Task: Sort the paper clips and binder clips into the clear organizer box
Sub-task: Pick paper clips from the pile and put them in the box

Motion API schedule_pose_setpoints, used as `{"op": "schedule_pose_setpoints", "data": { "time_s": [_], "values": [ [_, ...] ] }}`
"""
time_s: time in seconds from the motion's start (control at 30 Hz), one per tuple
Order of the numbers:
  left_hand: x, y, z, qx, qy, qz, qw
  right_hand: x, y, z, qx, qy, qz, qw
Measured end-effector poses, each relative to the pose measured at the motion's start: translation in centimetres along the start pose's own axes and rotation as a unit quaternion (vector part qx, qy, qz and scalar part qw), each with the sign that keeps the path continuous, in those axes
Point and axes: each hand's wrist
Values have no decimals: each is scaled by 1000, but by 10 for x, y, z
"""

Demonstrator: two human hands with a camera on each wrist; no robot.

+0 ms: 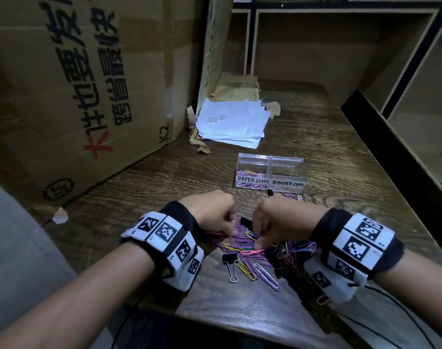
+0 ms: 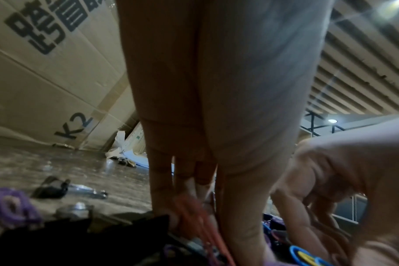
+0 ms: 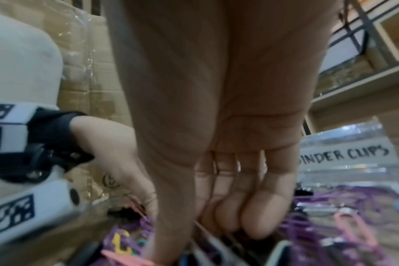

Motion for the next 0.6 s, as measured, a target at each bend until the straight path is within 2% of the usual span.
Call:
{"op": "schedule_pose_setpoints", "data": {
  "time_s": [0.17, 0.3, 0.4, 0.5, 0.6],
  "values": [
    [-1, 5, 9, -26, -22, -9, 999, -2, 1, 1, -5, -37, -20, 999],
    [-5, 15, 23, -88, -26, -6, 996, -6, -5, 8, 50, -60, -31, 996],
    [-9, 19, 27, -146, -24, 10, 989, -5, -5, 10, 67, -52, -28, 996],
    [-10, 19, 22, -244, -35, 39, 968, -3, -2, 9, 149, -26, -38, 988],
    [-5, 17, 12, -263, -58, 56, 961, 0, -1, 4, 179, -25, -44, 983]
  ]
}}
Point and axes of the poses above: each hand's wrist, its own x-axis towards the middle knuckle, its own z-axis out of the back of the hand, y = z × x, and after that the axes turned 1 degree about -y, right-handed
